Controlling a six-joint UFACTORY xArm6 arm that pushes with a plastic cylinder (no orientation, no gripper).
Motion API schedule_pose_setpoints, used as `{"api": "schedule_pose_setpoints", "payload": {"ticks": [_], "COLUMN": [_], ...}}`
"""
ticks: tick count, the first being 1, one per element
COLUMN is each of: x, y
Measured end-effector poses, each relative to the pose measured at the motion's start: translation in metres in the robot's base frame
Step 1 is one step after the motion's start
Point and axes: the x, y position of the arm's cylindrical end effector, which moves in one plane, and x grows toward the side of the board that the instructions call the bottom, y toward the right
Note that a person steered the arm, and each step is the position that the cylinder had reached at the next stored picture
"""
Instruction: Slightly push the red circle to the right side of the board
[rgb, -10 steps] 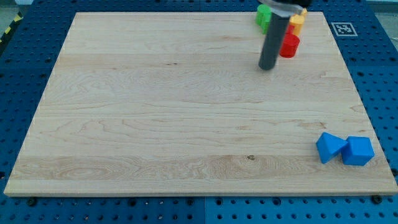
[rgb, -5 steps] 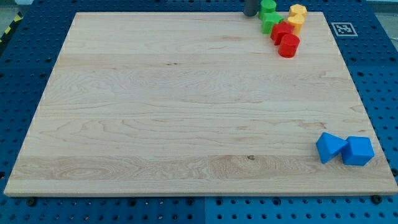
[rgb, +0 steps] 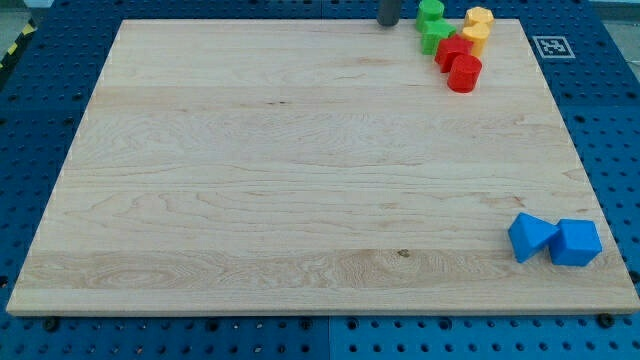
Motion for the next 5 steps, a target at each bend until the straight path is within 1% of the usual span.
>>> {"api": "schedule_pose_setpoints", "payload": {"ticks": [1,3,5], "x": [0.003,0.031,0.032], "y": [0.006,0.009,0.009]}}
